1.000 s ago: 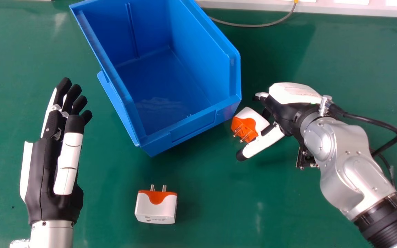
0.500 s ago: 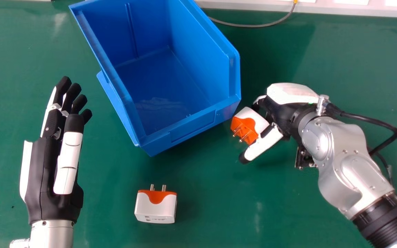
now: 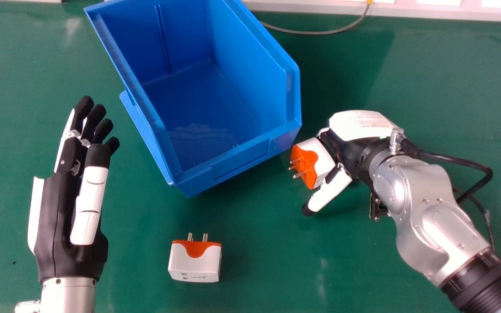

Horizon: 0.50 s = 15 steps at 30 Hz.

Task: Pick all objects and put in blue box

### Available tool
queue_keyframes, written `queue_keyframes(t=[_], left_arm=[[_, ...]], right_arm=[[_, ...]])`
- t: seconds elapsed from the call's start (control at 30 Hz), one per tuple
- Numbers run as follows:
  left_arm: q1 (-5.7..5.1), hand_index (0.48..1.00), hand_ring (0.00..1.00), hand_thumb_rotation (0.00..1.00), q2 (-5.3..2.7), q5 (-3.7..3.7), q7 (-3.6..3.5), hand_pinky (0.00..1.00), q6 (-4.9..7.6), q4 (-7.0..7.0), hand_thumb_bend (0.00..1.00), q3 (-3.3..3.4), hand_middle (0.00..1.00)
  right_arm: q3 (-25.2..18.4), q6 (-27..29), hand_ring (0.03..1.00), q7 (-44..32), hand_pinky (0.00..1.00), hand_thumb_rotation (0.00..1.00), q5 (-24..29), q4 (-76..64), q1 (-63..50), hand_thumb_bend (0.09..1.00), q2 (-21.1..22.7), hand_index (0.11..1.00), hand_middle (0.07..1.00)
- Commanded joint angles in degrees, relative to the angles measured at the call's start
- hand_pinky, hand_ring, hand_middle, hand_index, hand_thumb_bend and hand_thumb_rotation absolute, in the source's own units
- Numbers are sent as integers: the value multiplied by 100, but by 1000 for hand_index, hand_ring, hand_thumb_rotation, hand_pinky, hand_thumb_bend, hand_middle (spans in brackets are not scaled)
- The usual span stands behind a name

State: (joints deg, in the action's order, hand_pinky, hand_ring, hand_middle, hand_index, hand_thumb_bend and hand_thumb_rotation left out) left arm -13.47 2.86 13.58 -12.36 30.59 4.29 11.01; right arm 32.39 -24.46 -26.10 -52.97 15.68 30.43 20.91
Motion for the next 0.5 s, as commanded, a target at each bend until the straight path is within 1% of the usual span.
queue_keyframes(t=[0.0,0.1,0.23,0.4,0.47], left_arm=[[4,930,937,771,-3,-1,-5,922,89,-102,763,-4,946],[4,930,937,769,-1,14,-8,922,45,-125,761,-14,946],[11,929,939,767,-4,26,-11,922,47,-110,758,-12,947],[3,929,939,765,-3,48,-12,922,9,-133,759,-13,948],[-12,929,940,763,-2,39,1,922,-23,-159,760,-14,948]], right_arm=[[185,40,238,-119,160,406,-6,72,-279,908,-36,779,373],[221,5,239,-68,161,406,-48,82,-291,902,-88,774,376],[221,-58,267,-33,181,413,-84,95,-259,894,-137,765,412],[163,-146,282,85,192,415,-31,121,-230,890,-215,763,428],[148,-213,289,115,198,415,-39,90,-241,888,-250,759,436]])
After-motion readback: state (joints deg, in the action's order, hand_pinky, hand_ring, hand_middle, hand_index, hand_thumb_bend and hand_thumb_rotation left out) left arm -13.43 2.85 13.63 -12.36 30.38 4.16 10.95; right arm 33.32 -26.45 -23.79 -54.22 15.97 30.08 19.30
